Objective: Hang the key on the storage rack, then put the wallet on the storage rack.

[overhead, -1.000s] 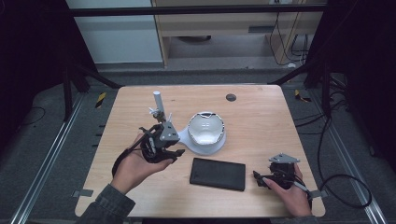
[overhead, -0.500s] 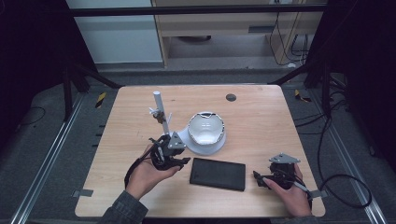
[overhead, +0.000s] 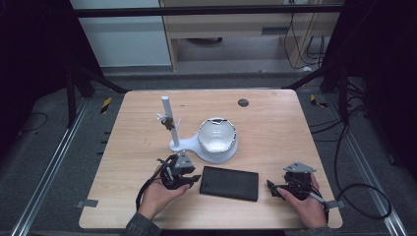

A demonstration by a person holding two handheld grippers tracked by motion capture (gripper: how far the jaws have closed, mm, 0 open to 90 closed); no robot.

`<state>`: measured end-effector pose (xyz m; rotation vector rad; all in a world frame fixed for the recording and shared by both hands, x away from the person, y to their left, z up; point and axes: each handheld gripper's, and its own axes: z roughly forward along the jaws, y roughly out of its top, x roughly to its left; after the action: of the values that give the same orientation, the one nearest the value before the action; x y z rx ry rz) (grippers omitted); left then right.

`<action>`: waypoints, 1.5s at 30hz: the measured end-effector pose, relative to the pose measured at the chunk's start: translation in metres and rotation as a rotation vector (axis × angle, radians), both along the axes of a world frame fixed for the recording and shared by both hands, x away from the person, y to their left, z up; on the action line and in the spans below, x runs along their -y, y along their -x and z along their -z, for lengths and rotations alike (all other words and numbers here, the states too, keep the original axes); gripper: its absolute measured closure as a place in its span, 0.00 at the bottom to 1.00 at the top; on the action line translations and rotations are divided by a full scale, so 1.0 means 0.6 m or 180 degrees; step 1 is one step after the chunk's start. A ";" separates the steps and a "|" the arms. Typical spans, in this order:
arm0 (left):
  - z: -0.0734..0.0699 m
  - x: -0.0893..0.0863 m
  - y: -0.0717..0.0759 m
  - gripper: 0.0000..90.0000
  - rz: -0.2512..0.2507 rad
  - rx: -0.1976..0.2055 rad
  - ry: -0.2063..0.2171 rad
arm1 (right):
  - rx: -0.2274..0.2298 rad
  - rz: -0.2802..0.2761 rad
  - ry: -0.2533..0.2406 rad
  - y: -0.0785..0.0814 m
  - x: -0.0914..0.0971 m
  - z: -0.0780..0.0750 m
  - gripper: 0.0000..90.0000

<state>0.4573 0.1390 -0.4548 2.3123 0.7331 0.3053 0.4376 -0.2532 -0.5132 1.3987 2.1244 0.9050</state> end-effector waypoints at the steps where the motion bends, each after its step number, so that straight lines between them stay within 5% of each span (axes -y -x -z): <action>1: 0.005 -0.002 0.002 0.70 0.0005 -0.0027 -0.0012 | 0.0002 0.0005 0.0004 0.000 0.000 0.000 0.01; 11: 0.030 -0.017 0.038 0.75 -0.0115 0.0010 -0.0113 | -0.0013 -0.0059 0.0002 0.004 -0.005 -0.007 0.08; 18: 0.032 -0.033 0.050 0.74 -0.0105 -0.0033 0.0022 | 0.0108 -0.0019 -0.0081 0.010 -0.001 -0.018 0.08; 26: 0.040 -0.036 0.048 0.73 -0.0045 -0.0097 0.0038 | 0.0353 -0.0141 -0.0099 0.020 -0.015 -0.035 0.11; 35: 0.046 -0.024 0.053 0.74 0.0048 -0.0143 -0.0045 | 0.0418 -0.0299 -0.0126 0.027 -0.023 -0.043 0.12; 45: 0.044 -0.016 0.060 0.88 0.0165 -0.0209 -0.0148 | 0.0455 -0.0591 -0.0208 0.044 -0.034 -0.050 0.12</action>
<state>0.4214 0.1484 -0.4811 2.3912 0.7037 0.2260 0.4111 -0.2326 -0.4830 1.1432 2.1583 1.1194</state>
